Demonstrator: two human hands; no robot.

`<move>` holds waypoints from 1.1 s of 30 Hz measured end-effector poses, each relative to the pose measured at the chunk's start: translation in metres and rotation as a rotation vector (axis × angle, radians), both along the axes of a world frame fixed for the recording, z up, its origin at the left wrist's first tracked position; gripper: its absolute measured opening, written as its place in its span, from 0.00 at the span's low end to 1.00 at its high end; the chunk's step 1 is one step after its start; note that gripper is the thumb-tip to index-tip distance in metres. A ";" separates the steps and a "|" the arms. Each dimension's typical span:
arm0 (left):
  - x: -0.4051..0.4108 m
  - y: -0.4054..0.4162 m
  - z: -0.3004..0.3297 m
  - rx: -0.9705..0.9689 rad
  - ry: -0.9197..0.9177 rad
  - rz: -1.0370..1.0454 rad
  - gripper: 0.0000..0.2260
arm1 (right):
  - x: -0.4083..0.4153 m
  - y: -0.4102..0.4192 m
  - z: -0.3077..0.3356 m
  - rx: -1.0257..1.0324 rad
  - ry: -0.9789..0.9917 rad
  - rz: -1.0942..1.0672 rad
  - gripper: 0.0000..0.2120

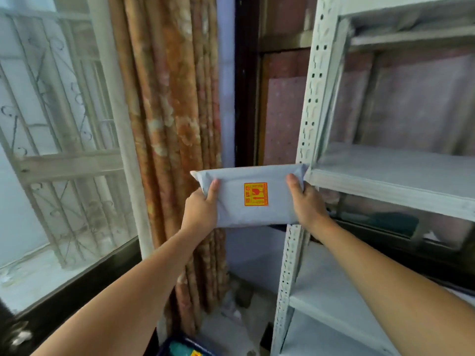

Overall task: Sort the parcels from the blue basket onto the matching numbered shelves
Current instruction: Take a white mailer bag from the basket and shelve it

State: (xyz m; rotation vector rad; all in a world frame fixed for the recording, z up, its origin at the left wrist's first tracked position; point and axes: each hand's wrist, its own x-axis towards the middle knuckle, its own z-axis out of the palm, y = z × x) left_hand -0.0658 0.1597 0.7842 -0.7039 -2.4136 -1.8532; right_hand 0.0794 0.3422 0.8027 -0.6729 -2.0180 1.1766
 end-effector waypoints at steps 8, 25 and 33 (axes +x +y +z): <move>0.087 0.046 0.005 0.026 -0.037 -0.275 0.22 | 0.130 0.009 0.007 0.008 0.001 -0.230 0.22; 0.334 0.151 0.035 0.020 0.024 -0.595 0.21 | 0.413 0.056 0.022 -0.030 0.028 -0.513 0.30; 0.395 0.167 0.037 0.031 0.047 -0.589 0.25 | 0.476 0.068 0.026 -0.027 0.047 -0.487 0.25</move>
